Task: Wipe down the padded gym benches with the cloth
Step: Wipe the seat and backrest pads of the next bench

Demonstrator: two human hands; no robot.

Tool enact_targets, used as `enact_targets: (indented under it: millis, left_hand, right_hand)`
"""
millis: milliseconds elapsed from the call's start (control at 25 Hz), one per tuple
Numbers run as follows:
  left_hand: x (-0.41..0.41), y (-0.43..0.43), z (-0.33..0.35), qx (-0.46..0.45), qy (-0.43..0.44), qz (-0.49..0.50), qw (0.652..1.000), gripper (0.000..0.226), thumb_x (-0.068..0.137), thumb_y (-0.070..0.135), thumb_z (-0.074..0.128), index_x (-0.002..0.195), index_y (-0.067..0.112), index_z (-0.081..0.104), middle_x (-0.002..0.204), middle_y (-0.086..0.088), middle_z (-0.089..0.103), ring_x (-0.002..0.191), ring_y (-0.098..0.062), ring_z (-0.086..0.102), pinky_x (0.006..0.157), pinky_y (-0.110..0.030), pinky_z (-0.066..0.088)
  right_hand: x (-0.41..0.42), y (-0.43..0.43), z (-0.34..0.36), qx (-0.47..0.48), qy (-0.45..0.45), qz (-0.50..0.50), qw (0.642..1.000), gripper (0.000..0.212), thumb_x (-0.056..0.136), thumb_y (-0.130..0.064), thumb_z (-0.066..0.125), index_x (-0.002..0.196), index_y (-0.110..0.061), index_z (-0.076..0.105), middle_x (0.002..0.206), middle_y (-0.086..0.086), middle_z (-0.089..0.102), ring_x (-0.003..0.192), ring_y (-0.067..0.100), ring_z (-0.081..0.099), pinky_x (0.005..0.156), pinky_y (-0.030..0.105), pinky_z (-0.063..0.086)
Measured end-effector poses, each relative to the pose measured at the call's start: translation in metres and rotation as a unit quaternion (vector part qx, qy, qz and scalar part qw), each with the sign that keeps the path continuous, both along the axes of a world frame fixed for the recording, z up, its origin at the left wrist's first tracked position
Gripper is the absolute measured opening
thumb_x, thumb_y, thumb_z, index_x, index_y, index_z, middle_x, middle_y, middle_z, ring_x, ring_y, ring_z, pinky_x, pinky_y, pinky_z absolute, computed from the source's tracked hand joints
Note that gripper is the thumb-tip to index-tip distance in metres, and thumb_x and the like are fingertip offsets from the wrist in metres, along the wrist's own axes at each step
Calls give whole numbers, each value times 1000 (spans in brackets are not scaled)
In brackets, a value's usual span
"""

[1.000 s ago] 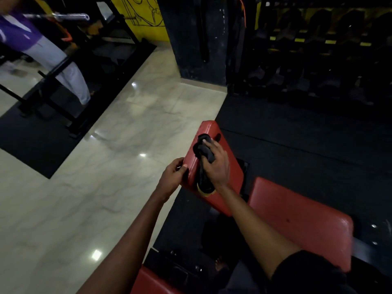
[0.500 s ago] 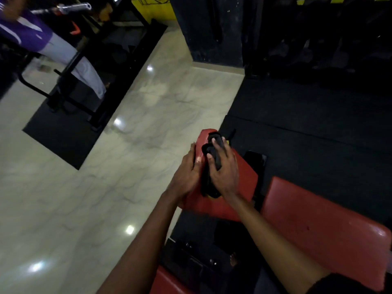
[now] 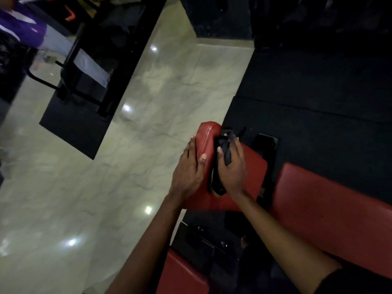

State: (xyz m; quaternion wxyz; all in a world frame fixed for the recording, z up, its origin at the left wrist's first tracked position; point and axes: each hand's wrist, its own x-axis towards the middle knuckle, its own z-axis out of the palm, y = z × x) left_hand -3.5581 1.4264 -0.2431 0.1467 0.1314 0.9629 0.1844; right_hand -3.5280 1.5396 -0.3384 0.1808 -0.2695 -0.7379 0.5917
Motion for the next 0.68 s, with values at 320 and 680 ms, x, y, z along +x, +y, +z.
enact_targets:
  millis: [320,680]
  left_hand:
    - [-5,-8,1,58,-6,8,998,59,107,50,28,160,35,8,166,11,18,149,-6,24,118,-34,31]
    - [-14,-18,-6,50,-19,-85,995,67,108,44,29,160,21,-5,169,3,-2,154,-12,6,119,-37,22]
  right_hand:
    - [0,2,8,84,33,42,995,45,101,-37,58,145,-31,54,154,-3,48,139,18,48,103,36,51]
    - [20,-24,-4,-93,-99,-82,987,48,103,-43,53,142,-17,57,145,1,54,131,19,53,102,22,40]
